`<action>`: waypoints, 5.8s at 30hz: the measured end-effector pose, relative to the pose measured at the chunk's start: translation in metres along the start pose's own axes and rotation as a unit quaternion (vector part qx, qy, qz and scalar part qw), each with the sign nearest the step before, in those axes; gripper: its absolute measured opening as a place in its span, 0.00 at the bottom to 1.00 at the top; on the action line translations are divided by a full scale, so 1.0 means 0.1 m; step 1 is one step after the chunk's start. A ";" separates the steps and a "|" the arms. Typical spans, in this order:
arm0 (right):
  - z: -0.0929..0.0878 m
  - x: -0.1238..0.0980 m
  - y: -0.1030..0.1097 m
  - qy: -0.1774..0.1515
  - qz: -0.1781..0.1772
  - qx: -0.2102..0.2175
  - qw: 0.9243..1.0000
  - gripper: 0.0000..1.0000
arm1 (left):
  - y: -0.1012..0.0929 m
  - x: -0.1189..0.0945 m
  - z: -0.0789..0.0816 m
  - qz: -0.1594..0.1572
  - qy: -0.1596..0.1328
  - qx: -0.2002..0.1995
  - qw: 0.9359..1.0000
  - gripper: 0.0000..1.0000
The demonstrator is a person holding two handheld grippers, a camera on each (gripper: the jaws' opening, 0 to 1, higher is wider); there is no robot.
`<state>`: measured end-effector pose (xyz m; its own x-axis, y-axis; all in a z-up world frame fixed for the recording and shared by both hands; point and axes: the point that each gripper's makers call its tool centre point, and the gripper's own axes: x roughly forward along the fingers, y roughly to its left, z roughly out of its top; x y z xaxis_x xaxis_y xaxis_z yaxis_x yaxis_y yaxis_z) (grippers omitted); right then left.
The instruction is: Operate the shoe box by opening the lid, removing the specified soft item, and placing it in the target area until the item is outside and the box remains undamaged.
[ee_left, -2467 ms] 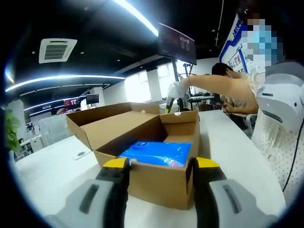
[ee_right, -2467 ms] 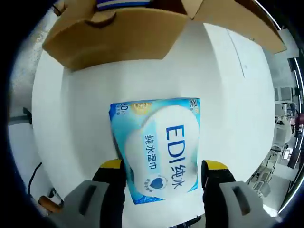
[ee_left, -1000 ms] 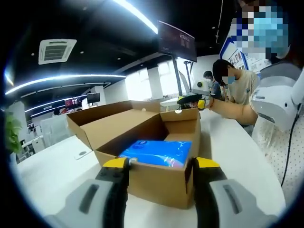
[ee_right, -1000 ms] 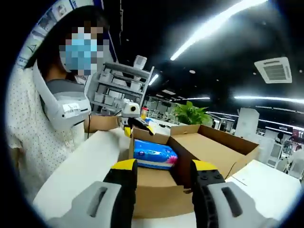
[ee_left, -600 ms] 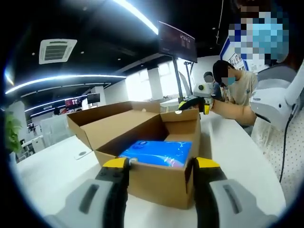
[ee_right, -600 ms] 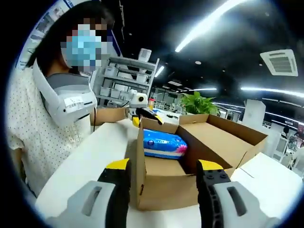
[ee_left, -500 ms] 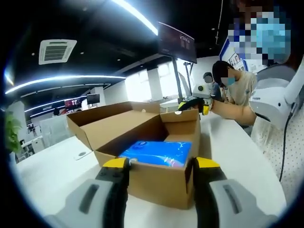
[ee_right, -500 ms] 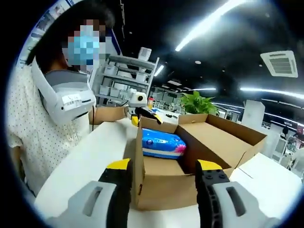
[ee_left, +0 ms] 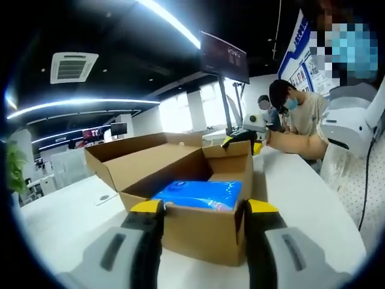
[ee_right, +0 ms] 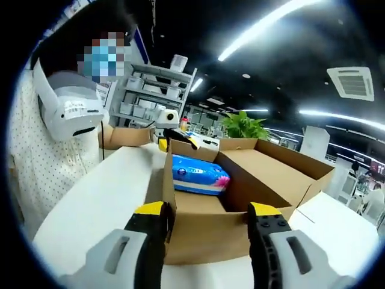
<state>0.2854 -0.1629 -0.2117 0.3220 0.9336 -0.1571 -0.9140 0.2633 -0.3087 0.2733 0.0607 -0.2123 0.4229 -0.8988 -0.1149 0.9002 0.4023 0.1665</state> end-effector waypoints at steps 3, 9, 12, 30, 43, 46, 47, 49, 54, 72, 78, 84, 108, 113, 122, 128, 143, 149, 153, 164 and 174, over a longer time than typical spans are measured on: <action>-0.01 0.01 0.00 -0.002 -0.005 0.004 1.000 0.56 | -0.01 -0.03 -0.01 0.002 0.002 0.001 1.000 0.55; -0.03 0.03 0.02 0.004 -0.016 0.011 1.000 0.56 | -0.02 -0.08 -0.02 0.001 0.002 0.004 1.000 0.54; -0.03 0.01 0.02 0.004 -0.018 0.015 1.000 0.55 | -0.03 -0.10 -0.03 0.002 0.003 0.005 1.000 0.54; -0.09 -0.13 -0.16 0.030 -0.047 0.024 0.998 0.46 | -0.02 -0.05 -0.03 0.018 0.024 0.007 1.000 0.53; -0.10 -0.14 -0.19 0.039 -0.049 0.021 0.998 0.46 | 0.01 -0.02 -0.03 0.024 0.031 0.005 0.999 0.53; -0.10 -0.15 -0.21 0.042 -0.051 0.017 0.998 0.45 | 0.01 -0.01 -0.03 0.027 0.035 0.005 0.999 0.53; -0.08 -0.18 -0.21 0.041 -0.051 0.014 0.998 0.43 | 0.01 0.00 -0.03 0.028 0.037 0.005 0.999 0.53; -0.04 -0.22 -0.23 0.033 -0.052 0.012 0.998 0.37 | 0.01 0.00 -0.03 0.030 0.040 0.004 0.999 0.53; 0.02 -0.23 -0.22 0.018 -0.048 0.020 0.998 0.29 | 0.02 0.00 -0.03 0.036 0.051 0.002 0.998 0.53; -0.03 -0.13 -0.27 0.033 -0.077 0.002 0.997 0.27 | 0.00 0.01 -0.06 0.074 0.089 -0.013 0.993 0.54; -0.05 -0.09 -0.29 0.034 -0.089 -0.007 0.995 0.28 | -0.01 0.00 -0.07 0.100 0.100 -0.011 0.990 0.55; -0.06 -0.06 -0.29 0.035 -0.091 -0.019 0.995 0.36 | -0.02 0.00 -0.07 0.128 0.124 -0.004 0.984 0.55; -0.01 0.02 -0.48 0.042 -0.142 -0.015 0.989 0.34 | -0.13 -0.03 0.03 0.190 0.129 -0.015 0.973 0.55; 0.00 0.04 -0.51 0.044 -0.149 -0.015 0.988 0.34 | -0.16 -0.05 0.06 0.199 0.122 -0.012 0.972 0.55; -0.03 0.05 -0.62 0.046 -0.174 0.006 0.984 0.33 | -0.26 -0.07 0.12 0.193 0.101 -0.014 0.976 0.51; -0.05 0.06 -0.63 0.050 -0.176 0.004 0.983 0.35 | -0.28 -0.06 0.14 0.197 0.083 -0.019 0.977 0.51; -0.15 -0.05 -0.67 0.023 -0.167 0.056 0.984 0.36 | -0.35 0.03 0.11 0.189 0.035 0.006 0.981 0.51; -0.02 -0.15 -0.67 -0.027 -0.160 0.096 0.982 0.36 | -0.40 0.06 0.10 0.185 0.007 0.006 0.983 0.51; 0.04 -0.13 -0.62 -0.039 -0.153 0.106 0.982 0.42 | -0.43 0.09 0.08 0.189 0.006 0.018 0.982 0.52; 0.40 -0.10 -0.73 -0.074 -0.166 0.158 0.971 0.56 | -0.44 0.13 0.04 0.193 0.010 0.042 0.980 0.53; 0.93 0.31 -0.71 -0.060 -0.133 0.281 0.949 0.81 | -0.46 0.14 0.03 0.195 0.021 0.065 0.978 0.53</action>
<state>0.3369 -0.1300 -0.1076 0.5594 0.8285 -0.0264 -0.8029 0.5495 0.2309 0.2374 0.0285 -0.2185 0.7373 -0.6731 -0.0567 0.6503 0.6846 0.3292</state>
